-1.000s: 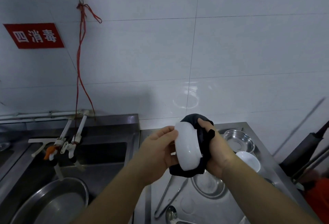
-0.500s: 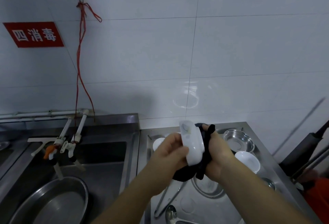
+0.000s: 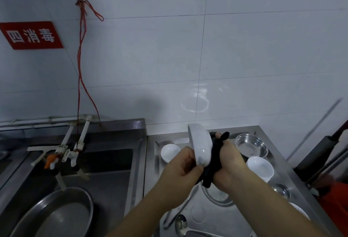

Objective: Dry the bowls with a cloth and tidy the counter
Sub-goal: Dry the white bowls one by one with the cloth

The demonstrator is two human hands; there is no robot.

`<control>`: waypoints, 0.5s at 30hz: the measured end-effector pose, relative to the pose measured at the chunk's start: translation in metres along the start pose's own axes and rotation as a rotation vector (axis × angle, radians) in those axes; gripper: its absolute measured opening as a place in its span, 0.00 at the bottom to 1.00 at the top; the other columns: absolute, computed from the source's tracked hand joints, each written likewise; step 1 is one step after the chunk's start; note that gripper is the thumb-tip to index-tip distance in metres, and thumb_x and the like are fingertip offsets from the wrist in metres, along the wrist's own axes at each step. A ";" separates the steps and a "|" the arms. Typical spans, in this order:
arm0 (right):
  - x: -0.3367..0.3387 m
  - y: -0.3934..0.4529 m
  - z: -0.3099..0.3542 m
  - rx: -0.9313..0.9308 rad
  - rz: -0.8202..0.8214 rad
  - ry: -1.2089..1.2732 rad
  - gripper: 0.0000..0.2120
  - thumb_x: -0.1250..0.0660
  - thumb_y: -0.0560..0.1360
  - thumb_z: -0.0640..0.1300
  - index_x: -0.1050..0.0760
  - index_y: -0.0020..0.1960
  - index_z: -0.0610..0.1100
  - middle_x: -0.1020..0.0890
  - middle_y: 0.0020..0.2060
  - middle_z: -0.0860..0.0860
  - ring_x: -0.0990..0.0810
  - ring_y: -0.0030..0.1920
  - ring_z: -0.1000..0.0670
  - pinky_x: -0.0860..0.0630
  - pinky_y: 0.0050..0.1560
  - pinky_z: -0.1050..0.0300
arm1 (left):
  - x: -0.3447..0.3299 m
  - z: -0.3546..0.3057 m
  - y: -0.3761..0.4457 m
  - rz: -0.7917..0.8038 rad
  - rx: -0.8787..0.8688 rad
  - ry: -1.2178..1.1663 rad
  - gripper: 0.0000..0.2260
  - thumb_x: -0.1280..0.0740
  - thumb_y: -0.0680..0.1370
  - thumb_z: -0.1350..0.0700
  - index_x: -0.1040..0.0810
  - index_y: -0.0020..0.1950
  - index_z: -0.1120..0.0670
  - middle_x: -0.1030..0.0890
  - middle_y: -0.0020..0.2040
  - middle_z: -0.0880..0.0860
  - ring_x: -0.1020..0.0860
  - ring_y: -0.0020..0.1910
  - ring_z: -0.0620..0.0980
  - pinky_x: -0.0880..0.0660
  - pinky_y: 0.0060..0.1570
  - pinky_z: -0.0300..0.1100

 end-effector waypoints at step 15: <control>0.012 0.013 -0.001 0.162 -0.021 -0.185 0.12 0.29 0.80 0.50 0.16 0.54 0.41 0.11 0.43 0.40 0.11 0.40 0.40 0.13 0.41 0.41 | -0.005 -0.002 0.013 -0.011 -0.133 0.777 0.05 0.42 0.87 0.47 0.36 0.52 0.41 0.19 0.42 0.47 0.18 0.37 0.43 0.19 0.36 0.38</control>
Point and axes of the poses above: each hand's wrist, its own y-axis towards the middle knuckle, its own x-axis out of the back of the hand, z = x × y, the point moved 5 cm from there along y, towards the middle knuckle
